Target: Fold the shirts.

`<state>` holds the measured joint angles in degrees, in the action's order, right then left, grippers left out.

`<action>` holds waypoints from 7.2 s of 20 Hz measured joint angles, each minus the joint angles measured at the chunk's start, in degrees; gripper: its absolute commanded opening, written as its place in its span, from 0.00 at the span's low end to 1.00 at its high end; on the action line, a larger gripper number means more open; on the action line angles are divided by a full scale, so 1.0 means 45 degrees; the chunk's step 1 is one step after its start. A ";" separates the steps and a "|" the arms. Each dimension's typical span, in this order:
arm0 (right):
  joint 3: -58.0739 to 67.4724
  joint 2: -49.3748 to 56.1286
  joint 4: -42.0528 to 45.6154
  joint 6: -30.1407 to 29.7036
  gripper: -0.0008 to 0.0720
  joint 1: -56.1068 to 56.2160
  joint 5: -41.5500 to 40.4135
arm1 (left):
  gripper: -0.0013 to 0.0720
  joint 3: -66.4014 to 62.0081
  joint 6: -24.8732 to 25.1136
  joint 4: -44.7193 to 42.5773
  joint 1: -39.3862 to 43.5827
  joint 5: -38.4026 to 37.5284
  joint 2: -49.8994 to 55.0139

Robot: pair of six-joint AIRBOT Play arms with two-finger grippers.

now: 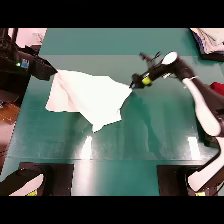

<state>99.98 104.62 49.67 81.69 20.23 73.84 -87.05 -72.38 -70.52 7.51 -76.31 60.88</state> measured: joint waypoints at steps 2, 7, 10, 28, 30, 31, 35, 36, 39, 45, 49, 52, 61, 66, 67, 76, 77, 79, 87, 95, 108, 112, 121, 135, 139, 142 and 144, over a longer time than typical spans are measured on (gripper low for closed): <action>0.0471 -0.1307 0.0175 -0.0029 0.03 -0.0767 -0.0063 | 0.05 -0.0855 -0.0223 0.0010 0.0000 -0.0053 -0.0024; 0.3055 -0.4634 0.1039 -0.0068 0.03 -0.2633 -0.0053 | 0.05 -0.3779 -0.0529 0.1452 0.0000 -0.0301 -0.0044; 0.3769 -0.6615 0.1511 -0.0087 0.03 -0.3322 -0.0311 | 0.05 -0.5187 -0.0573 0.3453 0.0000 -0.0529 -0.0053; 0.2764 -0.9729 0.2744 -0.0180 0.02 -0.4469 -0.2011 | 0.05 -0.3021 -0.1729 0.5882 0.0005 -0.2652 -0.1005; 0.2759 -0.8247 0.2671 -0.0194 0.02 -0.3390 -0.1870 | 0.05 -0.0651 -0.1797 0.4658 0.0000 -0.2361 -0.0976; 0.2759 -0.7329 0.2647 -0.0199 0.03 -0.2769 -0.1919 | 0.05 0.0631 -0.1778 0.4104 0.0000 -0.1991 -0.0976; 0.2754 -0.3682 0.3560 -0.0214 0.03 -0.0670 -0.2948 | 0.05 0.5561 -0.1715 0.1491 0.0000 0.1457 -0.0908; 0.2754 -0.2827 0.3759 -0.0214 0.03 -0.0291 -0.3332 | 0.05 0.6431 -0.1826 0.0865 0.0000 0.2467 -0.0811; 0.2754 -0.0962 0.3978 -0.0019 0.04 0.0457 -0.4478 | 0.05 0.7776 -0.2123 -0.0325 0.0000 0.5066 -0.0335; 0.2769 0.0355 0.2079 0.0296 0.66 0.0466 -0.5872 | 0.82 0.8238 -0.2934 -0.1341 -0.0005 0.7878 0.0165; 0.2773 -0.0374 0.1316 0.0175 0.63 -0.0423 -0.4901 | 0.82 0.6683 -0.3162 -0.3487 0.0000 0.6625 0.0165; 0.2754 -0.1205 0.1151 -0.0321 0.63 -0.1273 -0.2613 | 0.82 0.5566 -0.3225 -0.5081 -0.0267 0.4639 0.0160; -0.1399 -0.4726 0.0991 -0.1185 0.63 -0.2798 0.0563 | 0.82 0.8325 -0.2152 -0.2875 -0.1749 0.2501 0.0189; -0.4333 -0.6470 0.0967 -0.1297 0.63 -0.2929 -0.0257 | 0.82 0.9743 -0.1967 -0.2108 -0.1831 0.3687 0.0257; -0.4813 -0.6756 0.0952 -0.1307 0.63 -0.2929 -0.0418 | 0.82 0.9889 -0.1948 -0.1904 -0.1826 0.3983 0.0321; -0.7082 -0.8544 0.0952 -0.1331 0.63 -0.2953 -0.1491 | 0.17 1.0122 -0.1919 -0.1316 -0.1865 0.5003 0.1365; -0.7169 -0.8670 0.0952 -0.1331 0.63 -0.2953 -0.1545 | 0.18 1.0030 -0.1919 -0.1219 -0.1846 0.5003 0.1418; -0.7271 -0.8845 0.0957 -0.1331 0.63 -0.2958 -0.1656 | 0.05 0.9734 -0.1909 -0.1243 -0.1846 0.4823 0.1418; -0.7786 -0.9044 0.0971 -0.1195 0.63 -0.4527 -0.0340 | 0.05 0.6849 -0.1846 -0.1073 -0.1846 0.2288 0.0811; -1.2473 -0.8684 0.0457 -0.1054 0.63 -0.6975 -0.0787 | 0.05 0.5867 -0.1787 0.1088 -0.1846 0.1520 0.0029; -1.1069 -0.6193 -0.1020 -0.1253 0.03 -0.5119 -0.2579 | 0.05 0.5610 -0.1909 0.1885 -0.1846 0.1511 -0.0029; -0.8374 -0.7587 -0.0996 -0.1268 0.03 -0.5022 -0.2560 | 0.05 0.3648 -0.2579 0.2424 -0.1851 0.2841 -0.0175; -0.0622 -1.1137 0.0126 -0.1282 0.03 -0.6018 -0.4337 | 0.05 -0.3653 -0.2875 0.2676 -0.1855 0.6071 -0.1860; 0.1802 -1.4100 0.1132 -0.1044 0.03 -1.0841 -0.2822 | 0.05 -0.6373 -0.2803 0.3764 -0.1851 0.4702 -0.3633; 0.1802 -1.2308 0.0403 -0.0403 0.03 -1.0754 -0.0379 | 0.05 -0.4381 -0.3390 0.2720 -0.1846 0.2628 -0.2599; 0.1802 -0.9850 0.0510 0.0393 0.03 -0.9486 0.1899 | 0.05 -0.1948 -0.3585 0.2234 -0.1851 0.1744 -0.1200; 0.1792 -0.7941 0.1375 0.0782 0.03 -0.8306 0.3254 | 0.05 -0.0432 -0.3628 0.2142 -0.1846 0.1540 -0.0112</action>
<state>108.05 68.88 55.86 85.21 -17.15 88.49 -88.99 -88.71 -60.88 -0.80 -69.38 60.38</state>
